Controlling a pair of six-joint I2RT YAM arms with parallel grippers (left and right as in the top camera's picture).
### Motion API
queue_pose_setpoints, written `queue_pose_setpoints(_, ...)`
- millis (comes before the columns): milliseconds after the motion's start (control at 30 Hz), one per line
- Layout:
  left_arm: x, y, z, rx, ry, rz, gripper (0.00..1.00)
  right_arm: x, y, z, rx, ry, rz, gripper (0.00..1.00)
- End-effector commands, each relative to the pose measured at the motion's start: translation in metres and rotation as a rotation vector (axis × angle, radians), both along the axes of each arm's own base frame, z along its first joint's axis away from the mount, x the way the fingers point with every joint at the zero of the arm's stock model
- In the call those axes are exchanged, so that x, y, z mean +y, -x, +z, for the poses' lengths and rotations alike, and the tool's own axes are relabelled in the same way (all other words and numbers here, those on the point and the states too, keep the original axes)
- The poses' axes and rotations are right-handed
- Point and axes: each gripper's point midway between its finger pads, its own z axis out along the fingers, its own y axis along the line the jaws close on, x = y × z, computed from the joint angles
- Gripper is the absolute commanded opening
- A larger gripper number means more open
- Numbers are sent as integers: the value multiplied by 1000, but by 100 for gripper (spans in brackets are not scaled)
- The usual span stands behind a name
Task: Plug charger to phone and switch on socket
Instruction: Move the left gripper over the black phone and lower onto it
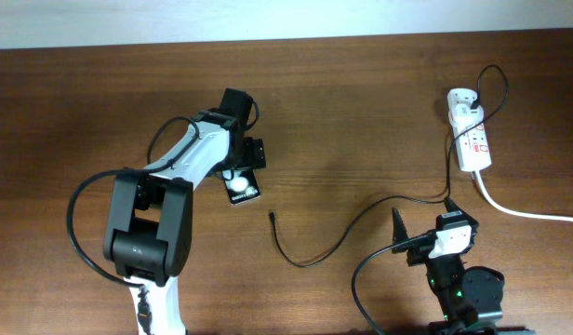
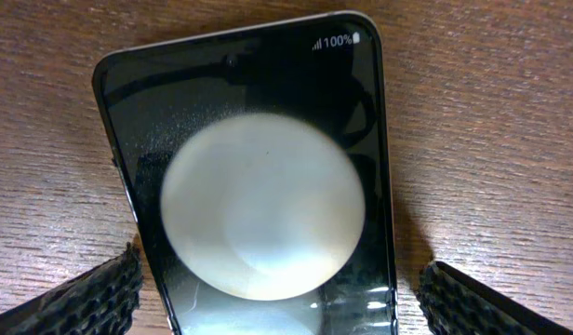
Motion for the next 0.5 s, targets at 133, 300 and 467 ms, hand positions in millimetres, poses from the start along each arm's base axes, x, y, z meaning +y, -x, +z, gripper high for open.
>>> queue_pose_setpoints(133,1,5,-35,55,-31,1,99,1,0,-2,0,-4,4,99)
queue_pose_setpoints(300,1,5,-37,55,-31,2,99,1,0,-2,0,-4,4,99)
queue_pose_setpoints(467,1,3,-37,48,-29,2,99,1,0,-2,-1,-4,4,99)
